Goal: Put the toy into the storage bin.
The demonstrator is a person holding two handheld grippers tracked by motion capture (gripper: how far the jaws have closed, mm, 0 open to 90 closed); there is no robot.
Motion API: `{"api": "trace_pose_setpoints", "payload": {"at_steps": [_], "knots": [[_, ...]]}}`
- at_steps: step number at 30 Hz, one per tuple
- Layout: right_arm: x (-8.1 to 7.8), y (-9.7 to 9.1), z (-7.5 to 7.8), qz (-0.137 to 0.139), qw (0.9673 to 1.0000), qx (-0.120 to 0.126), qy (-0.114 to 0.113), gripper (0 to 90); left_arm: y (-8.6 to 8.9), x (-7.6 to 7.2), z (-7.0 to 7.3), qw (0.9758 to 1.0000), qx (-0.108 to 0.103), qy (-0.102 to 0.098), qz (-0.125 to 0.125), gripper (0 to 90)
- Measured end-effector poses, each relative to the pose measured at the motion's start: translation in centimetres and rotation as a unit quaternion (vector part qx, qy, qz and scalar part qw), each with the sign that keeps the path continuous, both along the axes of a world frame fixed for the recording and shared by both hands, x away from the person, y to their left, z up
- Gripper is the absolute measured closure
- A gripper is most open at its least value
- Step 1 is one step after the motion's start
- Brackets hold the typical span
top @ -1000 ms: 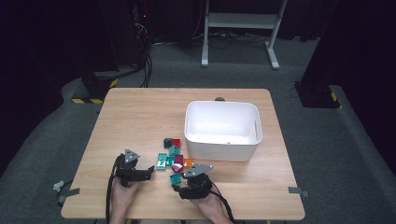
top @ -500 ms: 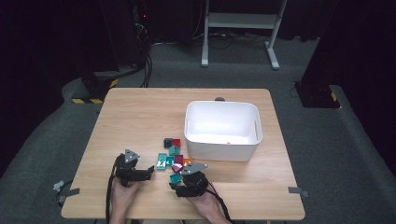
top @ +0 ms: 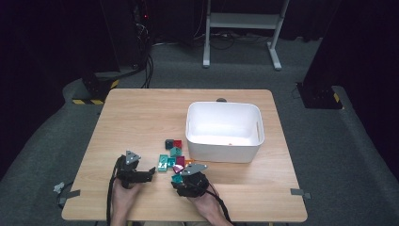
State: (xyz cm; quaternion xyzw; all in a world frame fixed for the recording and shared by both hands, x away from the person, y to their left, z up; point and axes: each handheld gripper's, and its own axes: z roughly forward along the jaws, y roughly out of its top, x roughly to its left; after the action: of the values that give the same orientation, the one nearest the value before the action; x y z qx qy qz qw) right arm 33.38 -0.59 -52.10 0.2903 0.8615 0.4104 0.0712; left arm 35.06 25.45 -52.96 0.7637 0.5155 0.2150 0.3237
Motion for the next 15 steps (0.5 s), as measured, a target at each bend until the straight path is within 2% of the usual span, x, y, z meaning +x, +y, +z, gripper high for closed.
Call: {"api": "trace_pose_setpoints", "payload": {"at_steps": [5,15], "knots": [[-0.12,-0.15,0.06,0.003,1.0,-0.001,-0.005,57.1,0.0,0.0,0.0,1.0,0.0,0.0,0.0,4.4],[-0.28,-0.35,0.26,0.005,0.9998,-0.007,-0.019,58.9,0.01,0.0,0.0,1.0,0.0,0.0,0.0,4.4]]}}
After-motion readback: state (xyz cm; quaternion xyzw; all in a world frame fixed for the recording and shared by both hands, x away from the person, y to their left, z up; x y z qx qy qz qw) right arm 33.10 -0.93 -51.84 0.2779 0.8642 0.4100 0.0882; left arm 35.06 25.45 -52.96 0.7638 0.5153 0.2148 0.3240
